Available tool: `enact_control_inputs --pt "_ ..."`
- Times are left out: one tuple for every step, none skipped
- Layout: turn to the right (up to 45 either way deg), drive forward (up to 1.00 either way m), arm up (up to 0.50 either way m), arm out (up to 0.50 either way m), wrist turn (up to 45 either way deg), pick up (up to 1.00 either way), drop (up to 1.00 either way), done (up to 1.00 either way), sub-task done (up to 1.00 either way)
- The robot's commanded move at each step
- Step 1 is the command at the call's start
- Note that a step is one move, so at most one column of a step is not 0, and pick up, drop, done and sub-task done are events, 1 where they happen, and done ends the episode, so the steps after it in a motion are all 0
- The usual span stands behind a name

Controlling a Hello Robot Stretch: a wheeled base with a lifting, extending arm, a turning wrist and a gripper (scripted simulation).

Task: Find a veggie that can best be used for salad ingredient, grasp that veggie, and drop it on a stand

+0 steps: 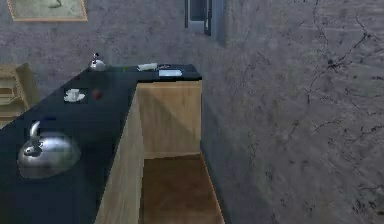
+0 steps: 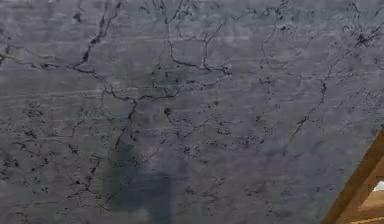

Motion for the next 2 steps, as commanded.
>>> enact_control_inputs --pt "0.0 0.50 0.00 0.00 0.0 0.00 0.00 0.00 0.00" --pt "45.0 0.00 0.00 0.00 0.0 0.00 0.00 0.00 0.00"
